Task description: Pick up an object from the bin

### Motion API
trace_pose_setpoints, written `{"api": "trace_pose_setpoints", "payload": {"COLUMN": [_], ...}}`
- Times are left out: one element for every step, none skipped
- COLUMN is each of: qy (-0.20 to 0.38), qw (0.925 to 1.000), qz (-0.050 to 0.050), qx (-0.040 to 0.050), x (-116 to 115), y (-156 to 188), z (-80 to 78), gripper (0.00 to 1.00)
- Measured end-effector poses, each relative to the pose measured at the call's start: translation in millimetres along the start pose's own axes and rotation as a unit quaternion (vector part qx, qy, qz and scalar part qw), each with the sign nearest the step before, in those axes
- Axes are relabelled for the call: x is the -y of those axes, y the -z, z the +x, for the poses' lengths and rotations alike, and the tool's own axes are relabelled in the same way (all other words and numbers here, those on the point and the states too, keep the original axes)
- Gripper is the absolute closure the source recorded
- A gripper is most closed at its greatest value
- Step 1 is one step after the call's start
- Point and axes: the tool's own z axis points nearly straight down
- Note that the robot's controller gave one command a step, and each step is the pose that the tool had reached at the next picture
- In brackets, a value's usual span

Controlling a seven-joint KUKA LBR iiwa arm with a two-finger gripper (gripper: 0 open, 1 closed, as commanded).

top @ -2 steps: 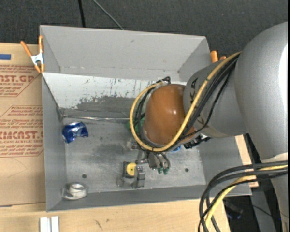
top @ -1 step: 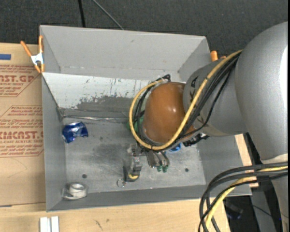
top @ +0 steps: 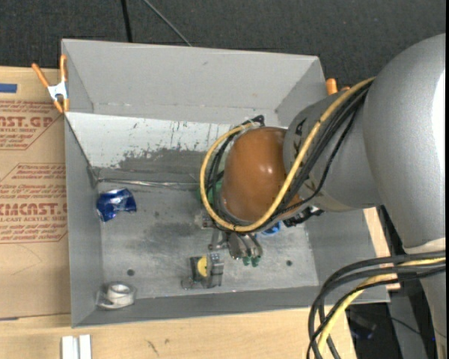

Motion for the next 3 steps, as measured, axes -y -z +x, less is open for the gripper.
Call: {"api": "trace_pose_setpoints", "payload": {"qy": [0.024,0.025,0.022], "qw": [0.9997,0.9997,0.9998], "qz": [0.0,0.0,0.001], "qx": [0.0042,0.0023,0.0045], "x": [10.3,9.7,17.2], "y": [-26.3,-26.2,109.8], "z": [16.2,16.9,6.1], "gripper": [0.0,1.0,1.0]}}
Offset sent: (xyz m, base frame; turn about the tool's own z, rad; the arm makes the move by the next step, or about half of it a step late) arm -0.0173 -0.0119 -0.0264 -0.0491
